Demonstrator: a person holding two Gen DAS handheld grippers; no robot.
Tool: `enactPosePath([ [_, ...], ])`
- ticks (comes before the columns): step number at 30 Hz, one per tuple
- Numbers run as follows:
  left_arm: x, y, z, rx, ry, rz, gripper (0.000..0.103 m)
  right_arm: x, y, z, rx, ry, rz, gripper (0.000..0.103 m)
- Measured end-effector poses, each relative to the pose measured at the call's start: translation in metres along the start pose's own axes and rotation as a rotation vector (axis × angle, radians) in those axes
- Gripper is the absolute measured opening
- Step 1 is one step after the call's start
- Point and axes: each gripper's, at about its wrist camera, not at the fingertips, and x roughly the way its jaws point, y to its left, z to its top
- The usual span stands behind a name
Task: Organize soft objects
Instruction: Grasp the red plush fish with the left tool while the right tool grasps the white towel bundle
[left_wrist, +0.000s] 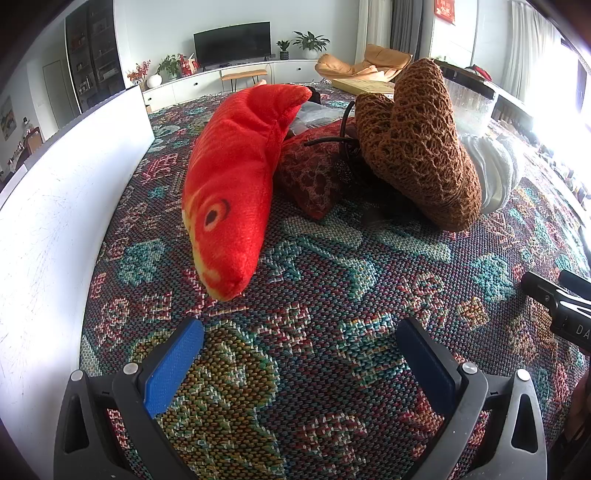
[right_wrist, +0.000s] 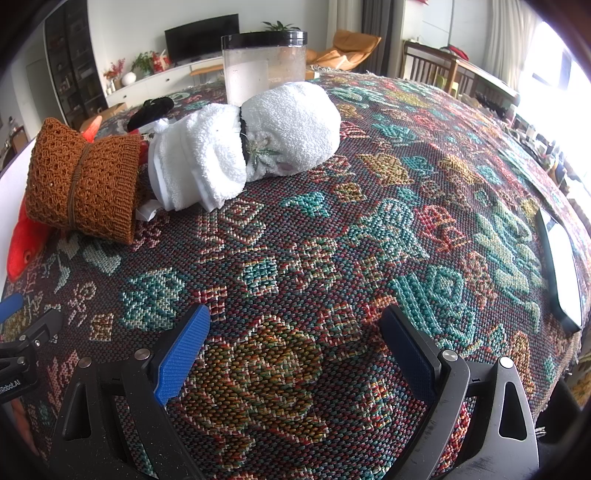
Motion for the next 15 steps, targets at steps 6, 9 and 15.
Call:
enactPosePath([
  [6, 0.0, 0.0, 0.0, 0.0, 0.001, -0.001, 0.103, 0.0, 0.0, 0.0, 0.0, 0.0, 0.0, 0.095],
  [9, -0.003, -0.001, -0.001, 0.006, 0.028, -0.011, 0.103, 0.0, 0.0, 0.0, 0.0, -0.001, 0.0, 0.095],
  [15, -0.036, 0.014, 0.007, -0.078, -0.005, -0.079, 0.103, 0.0, 0.0, 0.0, 0.0, -0.001, 0.0, 0.095],
])
